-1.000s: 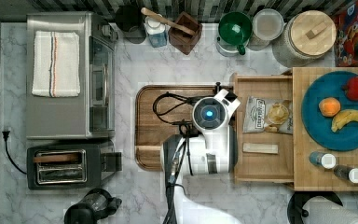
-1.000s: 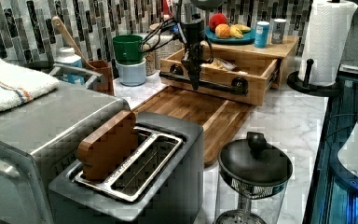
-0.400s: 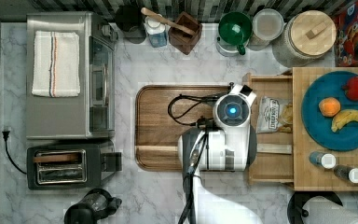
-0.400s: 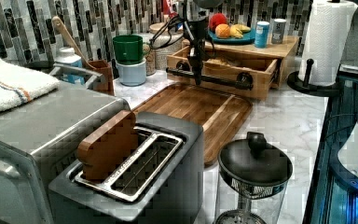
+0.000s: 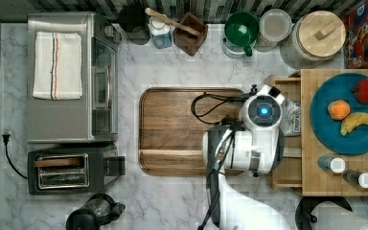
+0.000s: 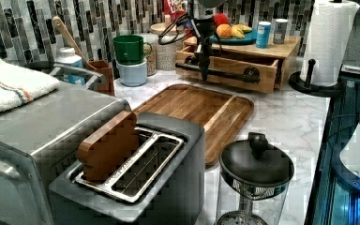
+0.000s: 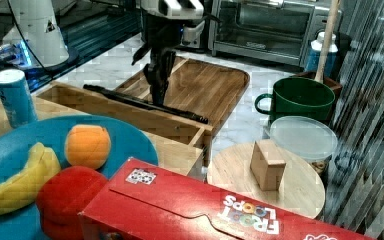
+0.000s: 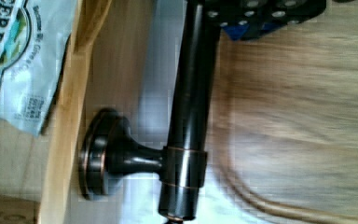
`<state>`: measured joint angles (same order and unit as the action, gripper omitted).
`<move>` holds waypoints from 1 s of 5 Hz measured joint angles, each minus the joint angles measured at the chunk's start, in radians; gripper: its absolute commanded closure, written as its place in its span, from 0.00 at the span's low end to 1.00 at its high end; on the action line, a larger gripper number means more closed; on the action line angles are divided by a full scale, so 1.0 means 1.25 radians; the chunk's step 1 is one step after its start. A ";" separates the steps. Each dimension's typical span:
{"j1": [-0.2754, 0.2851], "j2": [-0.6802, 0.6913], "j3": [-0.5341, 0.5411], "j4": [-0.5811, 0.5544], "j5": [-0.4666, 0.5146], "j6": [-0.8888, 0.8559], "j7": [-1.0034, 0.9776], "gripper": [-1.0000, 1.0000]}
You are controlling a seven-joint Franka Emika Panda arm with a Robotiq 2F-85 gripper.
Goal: Close the drawer.
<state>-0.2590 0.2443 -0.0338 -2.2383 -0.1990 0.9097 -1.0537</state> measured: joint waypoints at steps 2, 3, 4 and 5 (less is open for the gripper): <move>-0.067 0.029 -0.031 0.050 0.002 0.000 -0.041 1.00; -0.078 0.047 -0.034 0.075 0.004 -0.010 -0.070 1.00; -0.067 0.049 -0.034 0.078 -0.029 -0.020 -0.068 1.00; -0.070 0.050 -0.032 0.078 -0.033 -0.016 -0.068 1.00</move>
<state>-0.3464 0.3062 -0.0743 -2.1406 -0.2400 0.8901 -1.1387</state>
